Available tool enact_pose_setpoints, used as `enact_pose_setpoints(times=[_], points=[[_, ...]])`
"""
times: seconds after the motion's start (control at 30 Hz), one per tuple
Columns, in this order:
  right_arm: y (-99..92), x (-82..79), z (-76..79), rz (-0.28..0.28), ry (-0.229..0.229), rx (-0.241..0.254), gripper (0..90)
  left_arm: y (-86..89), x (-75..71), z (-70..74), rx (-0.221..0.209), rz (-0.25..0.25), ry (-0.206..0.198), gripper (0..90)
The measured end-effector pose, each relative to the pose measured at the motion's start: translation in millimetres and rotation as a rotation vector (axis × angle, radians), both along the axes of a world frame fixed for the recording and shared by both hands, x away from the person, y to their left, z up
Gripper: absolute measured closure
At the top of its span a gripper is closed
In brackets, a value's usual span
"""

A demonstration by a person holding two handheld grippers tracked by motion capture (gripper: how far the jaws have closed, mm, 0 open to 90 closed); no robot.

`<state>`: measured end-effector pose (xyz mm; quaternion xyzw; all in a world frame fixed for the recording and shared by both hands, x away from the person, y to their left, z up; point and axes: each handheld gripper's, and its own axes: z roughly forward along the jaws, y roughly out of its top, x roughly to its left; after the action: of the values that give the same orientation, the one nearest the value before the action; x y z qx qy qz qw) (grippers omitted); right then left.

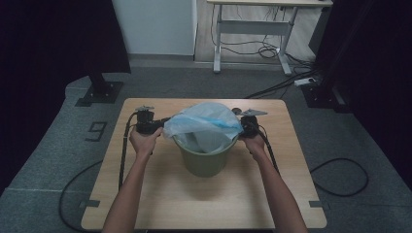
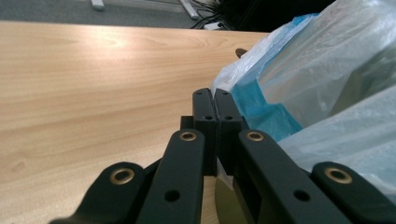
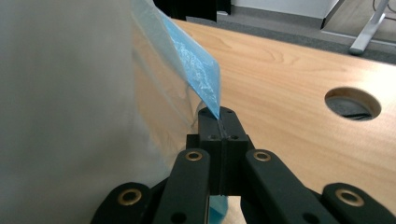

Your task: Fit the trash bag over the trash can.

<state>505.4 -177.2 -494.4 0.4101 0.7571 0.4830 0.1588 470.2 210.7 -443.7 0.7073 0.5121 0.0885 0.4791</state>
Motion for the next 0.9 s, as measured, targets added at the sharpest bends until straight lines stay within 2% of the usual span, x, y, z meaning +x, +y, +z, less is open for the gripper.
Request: enact_pose_setpoints(times=[0.07, 0.2, 0.27, 0.3, 0.37, 0.43, 0.6, 0.67, 0.73, 0.9], points=[[-1.3, -1.0, -3.3, 0.01, 0.01, -0.008, 88.8, 1.5, -1.9, -1.4, -0.016, -0.008, 0.002, 90.0], [-5.4, -5.3, -1.3, 0.024, 0.021, 0.011, 88.2, 1.1, -6.3, 0.5, -0.018, -0.021, -0.006, 90.0], [-9.7, -8.4, 5.0, -0.013, 0.001, 0.02, 74.5, 0.9, -8.0, 3.0, -0.025, -0.022, -0.015, 90.0], [-14.9, -10.2, 11.2, -0.052, -0.016, 0.048, 67.3, 0.6, -8.5, 4.0, -0.028, -0.023, -0.018, 90.0], [-23.7, -12.7, 21.7, -0.117, -0.053, 0.088, 59.2, -0.2, -9.4, 6.5, -0.024, -0.026, -0.025, 90.0], [-33.9, -16.0, 35.5, -0.163, -0.095, 0.122, 52.3, -0.9, -9.7, 7.9, -0.019, -0.027, -0.028, 90.0], [-51.0, -25.4, 52.9, -0.209, -0.166, 0.15, 45.6, -0.7, -10.6, 9.2, -0.022, -0.021, -0.032, 90.0], [-56.8, -29.3, 59.0, -0.207, -0.184, 0.18, 45.5, -0.9, -11.1, 9.8, -0.02, -0.02, -0.033, 90.0], [-60.5, -35.6, 65.9, -0.176, -0.207, 0.192, 45.8, -0.9, -11.7, 10.6, -0.018, -0.019, -0.035, 90.0], [-64.7, -59.8, 83.1, -0.079, -0.237, 0.171, 45.9, 0.2, -12.2, 11.1, -0.012, -0.015, -0.035, 90.0]])
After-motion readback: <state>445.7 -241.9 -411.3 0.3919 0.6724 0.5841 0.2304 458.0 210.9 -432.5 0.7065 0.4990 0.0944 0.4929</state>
